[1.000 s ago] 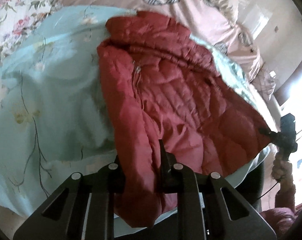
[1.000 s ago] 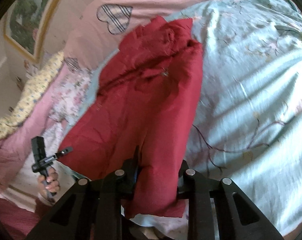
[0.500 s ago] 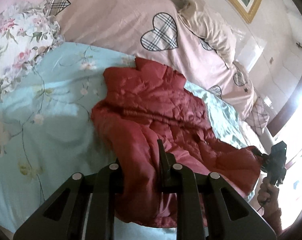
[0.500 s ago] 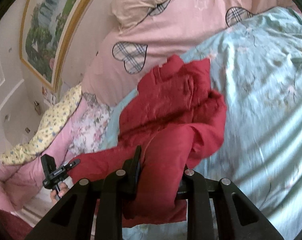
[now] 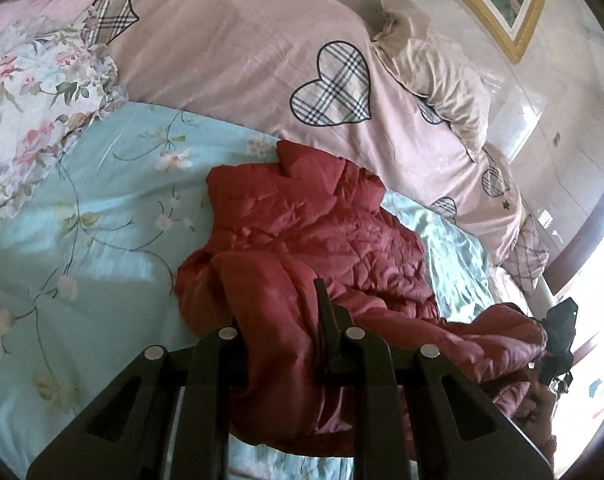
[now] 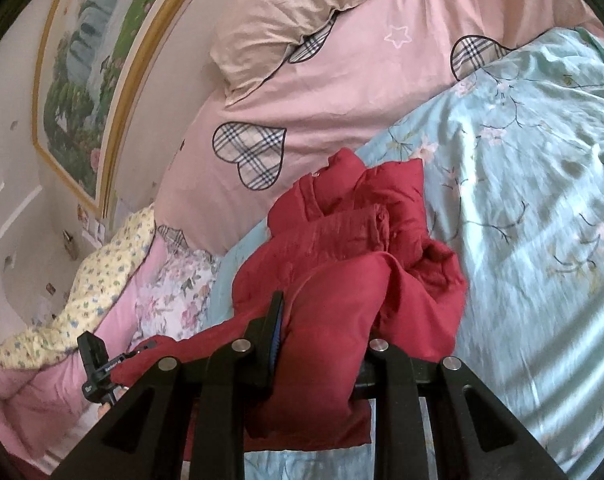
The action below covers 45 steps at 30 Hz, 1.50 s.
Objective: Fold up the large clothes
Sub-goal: 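Lift the hem with the right gripper and fold it toward the collar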
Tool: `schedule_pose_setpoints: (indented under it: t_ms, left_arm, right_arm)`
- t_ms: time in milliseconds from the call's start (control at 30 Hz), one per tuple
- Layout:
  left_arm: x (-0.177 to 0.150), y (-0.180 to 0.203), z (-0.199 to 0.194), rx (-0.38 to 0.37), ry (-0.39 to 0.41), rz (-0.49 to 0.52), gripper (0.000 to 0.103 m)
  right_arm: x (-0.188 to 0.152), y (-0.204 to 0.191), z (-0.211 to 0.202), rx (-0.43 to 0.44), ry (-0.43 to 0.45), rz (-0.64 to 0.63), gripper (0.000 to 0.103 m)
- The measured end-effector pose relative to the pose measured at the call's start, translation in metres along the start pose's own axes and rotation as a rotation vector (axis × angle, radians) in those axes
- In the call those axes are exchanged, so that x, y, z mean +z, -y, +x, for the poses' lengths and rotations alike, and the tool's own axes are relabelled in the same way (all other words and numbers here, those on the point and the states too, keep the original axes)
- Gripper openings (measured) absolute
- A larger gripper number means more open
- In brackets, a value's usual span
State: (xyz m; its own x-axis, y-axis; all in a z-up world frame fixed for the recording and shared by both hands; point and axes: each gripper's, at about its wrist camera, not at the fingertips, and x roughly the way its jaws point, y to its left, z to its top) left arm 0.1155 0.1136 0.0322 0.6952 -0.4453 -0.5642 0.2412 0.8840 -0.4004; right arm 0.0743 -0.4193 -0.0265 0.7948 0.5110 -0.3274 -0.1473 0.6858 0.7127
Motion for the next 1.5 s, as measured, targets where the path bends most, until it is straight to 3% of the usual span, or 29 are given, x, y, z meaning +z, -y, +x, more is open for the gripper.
schedule_pose_setpoints:
  t_ms: [400,1000,1133,1500]
  left_arm:
    - [0.039,0.002,0.044,0.052,0.002,-0.049,0.017]
    - [0.104,-0.016,0.139,0.147,0.035,-0.077,0.018]
    - [0.116,-0.025,0.165,0.152,-0.018,-0.096,0.018]
    - [0.132,-0.04,0.239,0.209,-0.039,-0.087,0.021]
  right_arm:
    - [0.038,0.007,0.045,-0.035,0.042,0.029,0.023]
    - [0.103,0.033,0.124,-0.127,0.098,0.068,0.025]
    - [0.117,0.039,0.153,-0.174,0.091,0.055,0.025]
    - [0.129,0.067,0.207,-0.276,0.093,0.054,0.025]
